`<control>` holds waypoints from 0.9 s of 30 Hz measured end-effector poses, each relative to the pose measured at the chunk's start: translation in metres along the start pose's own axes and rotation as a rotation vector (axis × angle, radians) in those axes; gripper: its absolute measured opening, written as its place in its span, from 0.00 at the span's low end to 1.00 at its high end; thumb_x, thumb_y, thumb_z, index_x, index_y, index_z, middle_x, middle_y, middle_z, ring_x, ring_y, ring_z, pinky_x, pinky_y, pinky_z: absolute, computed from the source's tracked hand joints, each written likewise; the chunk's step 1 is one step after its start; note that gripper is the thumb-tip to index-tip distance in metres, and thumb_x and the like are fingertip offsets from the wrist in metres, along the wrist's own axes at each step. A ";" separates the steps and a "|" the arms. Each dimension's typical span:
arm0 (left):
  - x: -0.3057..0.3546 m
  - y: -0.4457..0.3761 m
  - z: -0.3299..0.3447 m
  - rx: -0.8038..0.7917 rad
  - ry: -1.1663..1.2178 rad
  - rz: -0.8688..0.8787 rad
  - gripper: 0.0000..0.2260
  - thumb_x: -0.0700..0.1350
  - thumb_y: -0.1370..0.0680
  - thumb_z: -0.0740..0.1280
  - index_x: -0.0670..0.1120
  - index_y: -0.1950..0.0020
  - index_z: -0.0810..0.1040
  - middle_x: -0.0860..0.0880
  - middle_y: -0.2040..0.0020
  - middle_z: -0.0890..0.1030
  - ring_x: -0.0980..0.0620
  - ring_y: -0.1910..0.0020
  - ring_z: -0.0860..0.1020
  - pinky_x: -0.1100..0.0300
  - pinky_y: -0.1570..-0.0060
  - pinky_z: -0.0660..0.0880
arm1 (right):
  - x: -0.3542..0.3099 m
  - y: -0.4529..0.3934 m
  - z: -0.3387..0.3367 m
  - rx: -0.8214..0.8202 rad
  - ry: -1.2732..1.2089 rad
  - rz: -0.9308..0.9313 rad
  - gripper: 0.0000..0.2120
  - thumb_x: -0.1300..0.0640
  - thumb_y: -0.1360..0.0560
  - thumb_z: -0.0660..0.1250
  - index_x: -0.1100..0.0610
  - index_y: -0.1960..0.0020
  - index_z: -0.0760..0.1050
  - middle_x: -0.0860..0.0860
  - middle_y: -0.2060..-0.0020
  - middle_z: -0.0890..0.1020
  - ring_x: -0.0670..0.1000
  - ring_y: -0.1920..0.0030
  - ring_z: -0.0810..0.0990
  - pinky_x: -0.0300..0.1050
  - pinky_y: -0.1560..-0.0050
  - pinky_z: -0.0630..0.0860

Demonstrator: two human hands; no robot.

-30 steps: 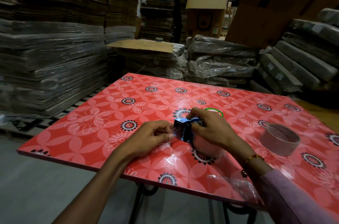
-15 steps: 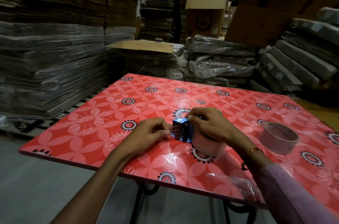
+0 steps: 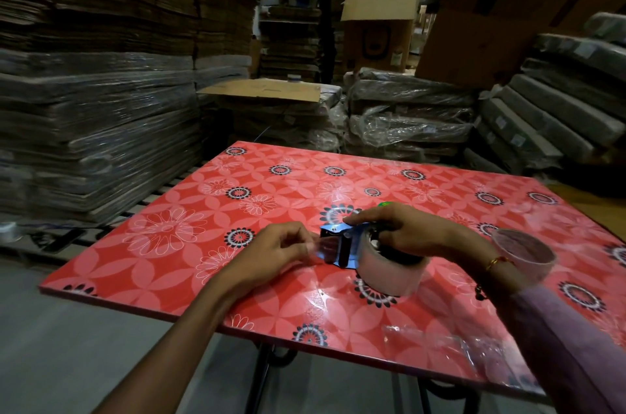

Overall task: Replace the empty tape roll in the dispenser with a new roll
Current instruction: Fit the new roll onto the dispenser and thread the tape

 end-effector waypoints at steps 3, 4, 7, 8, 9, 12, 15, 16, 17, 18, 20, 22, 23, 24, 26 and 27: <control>-0.003 -0.001 -0.003 -0.021 0.032 -0.031 0.06 0.39 0.20 0.66 0.39 0.54 0.80 0.50 0.58 0.85 0.51 0.57 0.80 0.56 0.53 0.75 | 0.003 0.001 0.003 -0.019 0.053 -0.047 0.32 0.69 0.27 0.60 0.46 0.28 0.72 0.49 0.32 0.78 0.51 0.33 0.76 0.48 0.32 0.72; -0.004 -0.002 -0.003 -0.024 0.037 -0.035 0.06 0.39 0.20 0.66 0.38 0.53 0.80 0.51 0.57 0.86 0.52 0.56 0.81 0.57 0.52 0.76 | 0.004 0.001 0.004 -0.012 0.067 -0.053 0.30 0.69 0.26 0.61 0.48 0.28 0.72 0.49 0.32 0.77 0.51 0.33 0.76 0.44 0.34 0.71; -0.004 -0.005 -0.001 -0.012 0.045 -0.028 0.06 0.39 0.20 0.65 0.38 0.53 0.80 0.41 0.56 0.84 0.52 0.57 0.80 0.58 0.51 0.75 | 0.012 -0.002 0.008 0.034 0.126 -0.049 0.26 0.67 0.23 0.64 0.52 0.28 0.71 0.51 0.35 0.79 0.52 0.37 0.77 0.40 0.44 0.70; -0.003 -0.006 0.000 0.000 0.070 -0.030 0.06 0.37 0.19 0.65 0.38 0.54 0.80 0.41 0.58 0.83 0.54 0.59 0.80 0.62 0.54 0.75 | 0.016 -0.004 0.008 0.045 0.123 -0.040 0.23 0.65 0.23 0.66 0.53 0.29 0.72 0.52 0.38 0.81 0.53 0.39 0.78 0.42 0.45 0.71; -0.002 -0.006 0.001 0.018 0.097 -0.030 0.07 0.36 0.19 0.64 0.38 0.55 0.80 0.41 0.60 0.82 0.57 0.61 0.80 0.65 0.57 0.75 | 0.022 -0.005 0.009 0.056 0.093 -0.033 0.21 0.63 0.23 0.68 0.54 0.31 0.74 0.53 0.41 0.82 0.54 0.42 0.79 0.45 0.45 0.73; -0.005 -0.007 -0.002 0.059 0.201 -0.030 0.06 0.37 0.19 0.64 0.39 0.55 0.79 0.37 0.57 0.82 0.51 0.59 0.80 0.61 0.55 0.75 | 0.029 -0.006 0.007 0.083 -0.045 -0.074 0.11 0.54 0.24 0.72 0.55 0.43 0.78 0.56 0.54 0.82 0.57 0.53 0.80 0.53 0.49 0.75; -0.010 -0.009 -0.004 0.070 0.336 -0.044 0.06 0.42 0.22 0.66 0.40 0.55 0.78 0.37 0.55 0.82 0.44 0.56 0.79 0.55 0.51 0.75 | 0.029 -0.010 0.005 0.061 -0.198 -0.134 0.03 0.56 0.24 0.72 0.50 0.53 0.78 0.47 0.62 0.79 0.42 0.63 0.74 0.40 0.60 0.75; -0.009 -0.010 -0.004 0.089 0.355 -0.048 0.05 0.41 0.21 0.66 0.41 0.56 0.78 0.39 0.56 0.81 0.46 0.57 0.79 0.59 0.54 0.76 | 0.028 -0.012 0.005 0.038 -0.255 -0.140 0.05 0.57 0.23 0.72 0.48 0.55 0.78 0.45 0.64 0.77 0.40 0.64 0.73 0.35 0.62 0.72; -0.008 -0.012 -0.003 0.121 0.349 -0.047 0.07 0.40 0.19 0.64 0.42 0.56 0.77 0.41 0.57 0.81 0.48 0.58 0.79 0.63 0.58 0.76 | 0.029 -0.015 0.005 0.022 -0.300 -0.136 0.05 0.55 0.24 0.71 0.48 0.57 0.77 0.44 0.65 0.77 0.39 0.65 0.72 0.34 0.63 0.70; -0.006 -0.014 -0.003 0.157 0.341 -0.041 0.08 0.38 0.18 0.62 0.42 0.57 0.76 0.42 0.58 0.81 0.49 0.59 0.79 0.66 0.62 0.76 | 0.030 -0.018 0.005 0.017 -0.325 -0.118 0.04 0.53 0.25 0.71 0.50 0.58 0.78 0.44 0.65 0.76 0.40 0.65 0.72 0.35 0.63 0.70; -0.003 -0.021 -0.004 0.243 0.269 -0.010 0.09 0.40 0.17 0.60 0.41 0.56 0.75 0.45 0.58 0.82 0.51 0.60 0.80 0.66 0.63 0.75 | 0.035 -0.025 0.005 0.012 -0.371 -0.099 0.09 0.50 0.26 0.69 0.55 0.57 0.79 0.46 0.65 0.77 0.43 0.64 0.73 0.40 0.64 0.69; -0.003 -0.030 -0.008 0.333 0.157 0.052 0.09 0.45 0.18 0.62 0.42 0.55 0.76 0.46 0.60 0.82 0.51 0.59 0.80 0.58 0.59 0.77 | 0.039 -0.030 0.006 -0.013 -0.434 -0.084 0.08 0.53 0.25 0.68 0.58 0.55 0.80 0.49 0.63 0.78 0.45 0.62 0.74 0.45 0.62 0.69; -0.001 -0.035 -0.011 0.366 0.134 0.069 0.09 0.46 0.19 0.62 0.43 0.56 0.76 0.44 0.60 0.81 0.49 0.59 0.80 0.53 0.57 0.79 | 0.040 -0.031 0.007 -0.032 -0.471 -0.087 0.07 0.55 0.25 0.68 0.58 0.53 0.80 0.50 0.62 0.79 0.46 0.61 0.75 0.47 0.60 0.69; 0.001 -0.039 -0.014 0.393 0.133 0.076 0.09 0.45 0.19 0.63 0.44 0.57 0.77 0.42 0.60 0.81 0.49 0.60 0.80 0.52 0.57 0.79 | 0.040 -0.032 0.009 -0.059 -0.524 -0.089 0.06 0.56 0.25 0.68 0.58 0.52 0.81 0.50 0.60 0.81 0.47 0.60 0.76 0.47 0.59 0.70; 0.005 -0.050 -0.019 0.417 0.148 0.088 0.09 0.40 0.19 0.64 0.45 0.58 0.78 0.44 0.62 0.81 0.54 0.63 0.80 0.61 0.61 0.78 | 0.041 -0.034 0.011 -0.106 -0.635 -0.102 0.06 0.63 0.24 0.67 0.59 0.50 0.82 0.48 0.59 0.83 0.45 0.60 0.78 0.43 0.61 0.73; 0.008 -0.055 -0.021 0.415 0.167 0.088 0.09 0.38 0.19 0.64 0.44 0.58 0.79 0.45 0.63 0.81 0.57 0.66 0.79 0.65 0.64 0.77 | 0.043 -0.036 0.013 -0.117 -0.677 -0.105 0.07 0.67 0.22 0.65 0.61 0.49 0.81 0.48 0.59 0.84 0.45 0.61 0.79 0.41 0.62 0.73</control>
Point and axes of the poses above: each hand's wrist, its own y-axis away from the middle knuckle, its own z-axis out of the palm, x = y × z, the point moved 4 cm from there along -y, towards the middle knuckle
